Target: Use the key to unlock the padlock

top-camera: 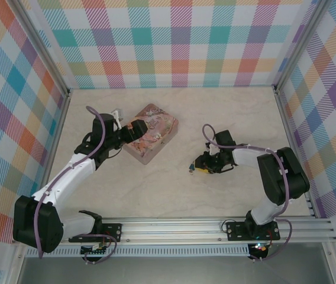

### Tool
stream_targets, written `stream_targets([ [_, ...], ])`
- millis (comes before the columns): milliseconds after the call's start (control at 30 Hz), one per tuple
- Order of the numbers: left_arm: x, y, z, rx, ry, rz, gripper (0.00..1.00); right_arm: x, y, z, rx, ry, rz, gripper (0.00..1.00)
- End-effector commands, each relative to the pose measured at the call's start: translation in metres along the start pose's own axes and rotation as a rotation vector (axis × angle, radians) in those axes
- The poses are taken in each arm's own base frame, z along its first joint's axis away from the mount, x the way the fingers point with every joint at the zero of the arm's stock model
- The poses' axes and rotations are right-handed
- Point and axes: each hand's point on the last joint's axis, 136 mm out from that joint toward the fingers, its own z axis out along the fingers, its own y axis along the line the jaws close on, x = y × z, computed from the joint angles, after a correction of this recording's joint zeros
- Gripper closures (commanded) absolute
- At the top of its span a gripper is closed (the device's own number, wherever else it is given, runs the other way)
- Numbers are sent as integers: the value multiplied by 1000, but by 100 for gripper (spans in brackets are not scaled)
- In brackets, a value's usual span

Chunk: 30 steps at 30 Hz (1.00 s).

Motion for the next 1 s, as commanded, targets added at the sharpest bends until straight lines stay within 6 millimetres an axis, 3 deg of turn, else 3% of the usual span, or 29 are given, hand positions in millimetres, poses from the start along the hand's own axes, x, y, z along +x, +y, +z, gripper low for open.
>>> stream_targets([
  [0, -10, 5, -14, -32, -40, 20, 0, -10, 6, -23, 45, -85, -63, 65],
  [200, -27, 18, -33, -116, -119, 49, 0, -31, 15, -81, 110, -315, -141, 48],
  [400, -50, 40, -58, -235, -229, 75, 0, -53, 9, -140, 170, -573, -183, 34],
  [500, -51, 60, -71, -335, -247, 95, 0, -61, 1, -169, 196, -716, -192, 21],
  [600, -54, 83, -84, -449, -272, 120, 0, -66, -12, -193, 243, -840, -201, 0],
  [800, -52, 119, -94, -585, -350, 220, 0, -72, -54, -227, 449, -1039, -243, 0],
  [967, -40, 153, -95, -675, -431, 278, 0, -79, -78, -222, 536, -1078, -301, 0],
])
